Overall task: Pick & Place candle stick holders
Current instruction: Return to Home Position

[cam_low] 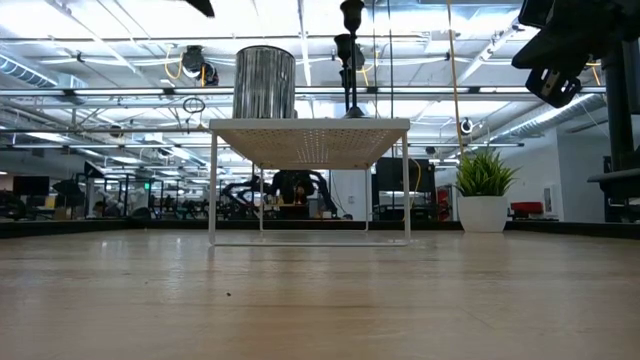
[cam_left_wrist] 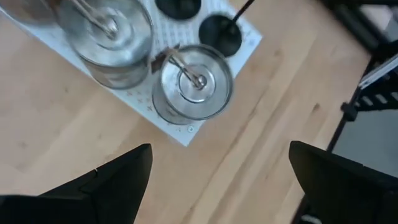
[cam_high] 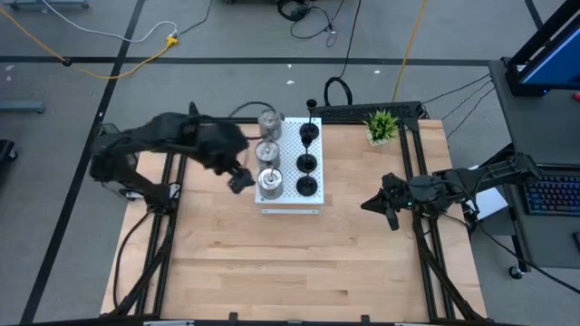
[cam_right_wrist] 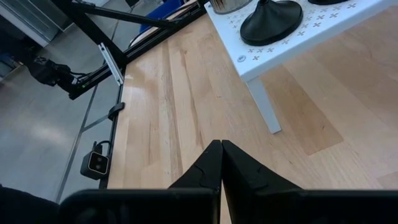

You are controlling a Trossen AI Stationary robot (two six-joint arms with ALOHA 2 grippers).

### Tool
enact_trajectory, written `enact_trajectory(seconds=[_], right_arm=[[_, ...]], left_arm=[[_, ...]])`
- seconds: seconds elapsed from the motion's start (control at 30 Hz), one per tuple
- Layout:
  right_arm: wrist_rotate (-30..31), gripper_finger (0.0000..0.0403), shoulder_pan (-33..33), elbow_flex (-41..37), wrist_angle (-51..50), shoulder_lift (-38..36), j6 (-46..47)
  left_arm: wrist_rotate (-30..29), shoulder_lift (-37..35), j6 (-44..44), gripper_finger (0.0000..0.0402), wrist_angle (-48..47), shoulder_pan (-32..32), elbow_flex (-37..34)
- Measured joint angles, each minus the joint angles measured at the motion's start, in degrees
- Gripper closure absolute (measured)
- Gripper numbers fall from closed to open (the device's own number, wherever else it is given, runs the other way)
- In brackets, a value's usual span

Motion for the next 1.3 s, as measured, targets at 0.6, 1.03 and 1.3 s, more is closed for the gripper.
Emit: enact_trajectory(seconds=[0.6,1.03,1.3], right_arm=[[0.4,0.0403,0.0,0.0,-2.1,0.0,-4.7],[0.5,0.0403,-0.1,0.0,-0.4,-1.6,-9.1],[4.7,0.0403,-0.2,0.0,-5.4,-13.0,-9.1]], left_arm=[[-26.2,-22.9,-4.8,0.0021,20.7,-24.3,-24.7],[-24.2,-39.5,4.1,0.0025,71.8,-29.4,-68.0],[-24.3,-53.3,12.4,0.0030,76.6,-29.3,-76.1]])
